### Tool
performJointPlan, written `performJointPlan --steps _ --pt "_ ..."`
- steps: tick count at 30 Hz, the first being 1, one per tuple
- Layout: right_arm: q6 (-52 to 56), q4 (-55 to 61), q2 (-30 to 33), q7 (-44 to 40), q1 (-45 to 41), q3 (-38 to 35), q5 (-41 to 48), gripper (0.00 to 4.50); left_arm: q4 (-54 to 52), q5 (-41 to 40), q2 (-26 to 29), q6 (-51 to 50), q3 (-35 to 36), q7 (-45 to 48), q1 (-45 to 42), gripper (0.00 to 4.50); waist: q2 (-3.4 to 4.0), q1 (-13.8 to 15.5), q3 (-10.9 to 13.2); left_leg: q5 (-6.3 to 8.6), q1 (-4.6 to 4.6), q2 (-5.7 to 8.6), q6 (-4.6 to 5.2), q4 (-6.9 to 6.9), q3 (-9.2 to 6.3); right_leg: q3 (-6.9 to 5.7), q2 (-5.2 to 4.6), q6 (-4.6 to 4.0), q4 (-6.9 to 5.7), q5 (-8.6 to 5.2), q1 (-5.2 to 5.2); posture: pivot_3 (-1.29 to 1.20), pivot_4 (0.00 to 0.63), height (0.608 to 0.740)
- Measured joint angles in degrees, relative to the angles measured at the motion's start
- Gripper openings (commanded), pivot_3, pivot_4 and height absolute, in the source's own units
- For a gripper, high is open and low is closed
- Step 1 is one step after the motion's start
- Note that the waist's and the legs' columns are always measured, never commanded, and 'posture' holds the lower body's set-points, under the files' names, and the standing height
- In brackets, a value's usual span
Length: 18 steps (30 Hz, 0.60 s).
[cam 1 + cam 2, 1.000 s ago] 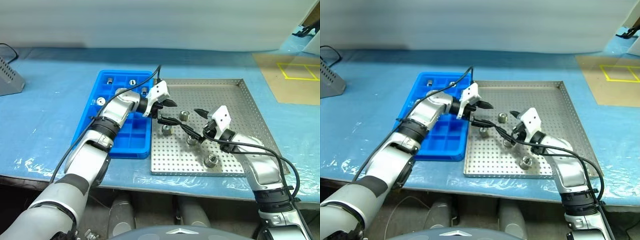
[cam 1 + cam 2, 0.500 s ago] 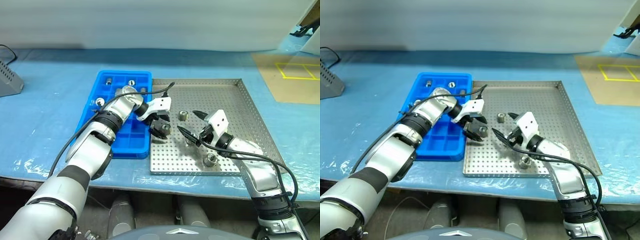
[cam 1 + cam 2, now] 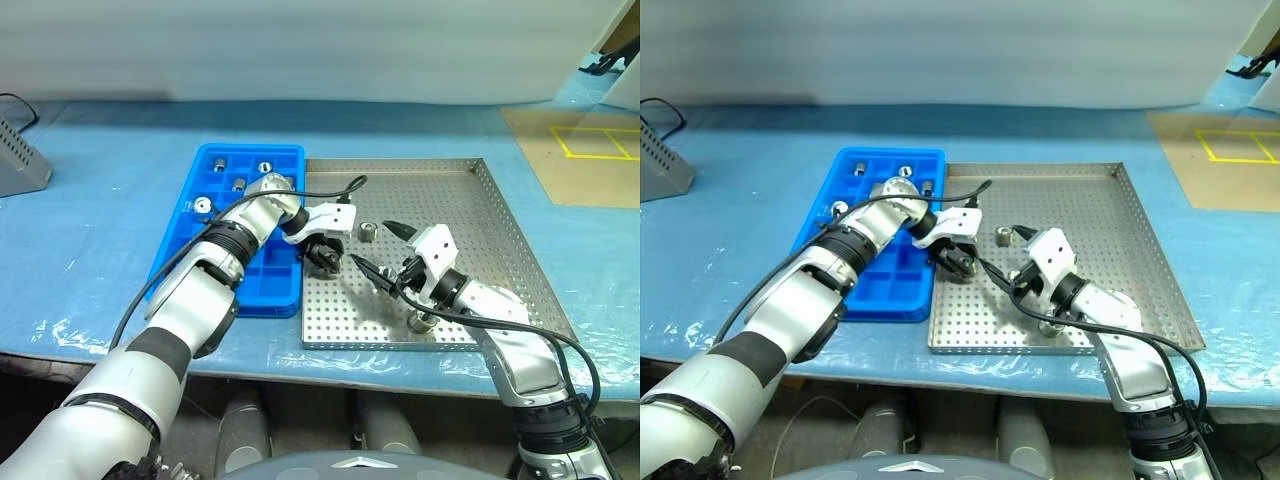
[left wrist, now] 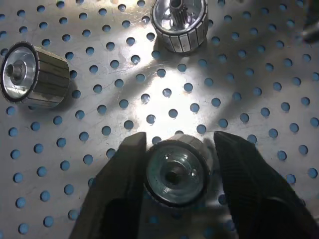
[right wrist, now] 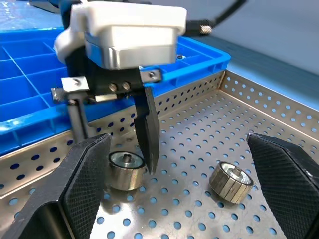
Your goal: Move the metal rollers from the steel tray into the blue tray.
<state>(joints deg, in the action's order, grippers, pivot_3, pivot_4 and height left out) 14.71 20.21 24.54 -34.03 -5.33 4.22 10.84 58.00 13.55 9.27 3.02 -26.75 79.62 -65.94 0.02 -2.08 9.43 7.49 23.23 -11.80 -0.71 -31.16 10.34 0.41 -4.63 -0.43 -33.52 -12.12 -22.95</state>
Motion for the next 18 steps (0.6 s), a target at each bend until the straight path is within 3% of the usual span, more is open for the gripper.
performJointPlan --steps 3,11,18 --pt "0.0 0.7 0.0 0.4 0.2 0.0 -0.1 4.50 0.9 0.0 -0.9 1.1 0.1 0.4 0.3 0.80 -0.01 -0.5 0.0 0.01 0.10 0.00 0.01 0.01 0.00 -0.05 0.03 -0.01 0.06 0.00 -0.08 -0.55 0.150 0.740" --pt "0.1 0.7 0.1 0.4 0.4 0.0 0.0 4.50 1.9 0.1 -0.4 3.2 0.6 -0.1 0.1 0.80 -0.01 -0.5 0.0 0.01 0.10 -0.04 0.01 0.05 -0.01 -0.08 0.11 -0.01 0.09 0.00 -0.11 -0.52 0.150 0.740" --pt "0.1 0.5 0.1 -0.1 -0.3 0.0 0.1 4.50 3.0 0.6 0.0 3.4 1.4 -3.1 -0.5 3.10 0.00 -0.6 0.0 0.00 0.34 -0.06 0.01 0.05 -0.01 -0.07 0.13 -0.02 0.08 0.01 -0.37 -0.51 0.150 0.740"
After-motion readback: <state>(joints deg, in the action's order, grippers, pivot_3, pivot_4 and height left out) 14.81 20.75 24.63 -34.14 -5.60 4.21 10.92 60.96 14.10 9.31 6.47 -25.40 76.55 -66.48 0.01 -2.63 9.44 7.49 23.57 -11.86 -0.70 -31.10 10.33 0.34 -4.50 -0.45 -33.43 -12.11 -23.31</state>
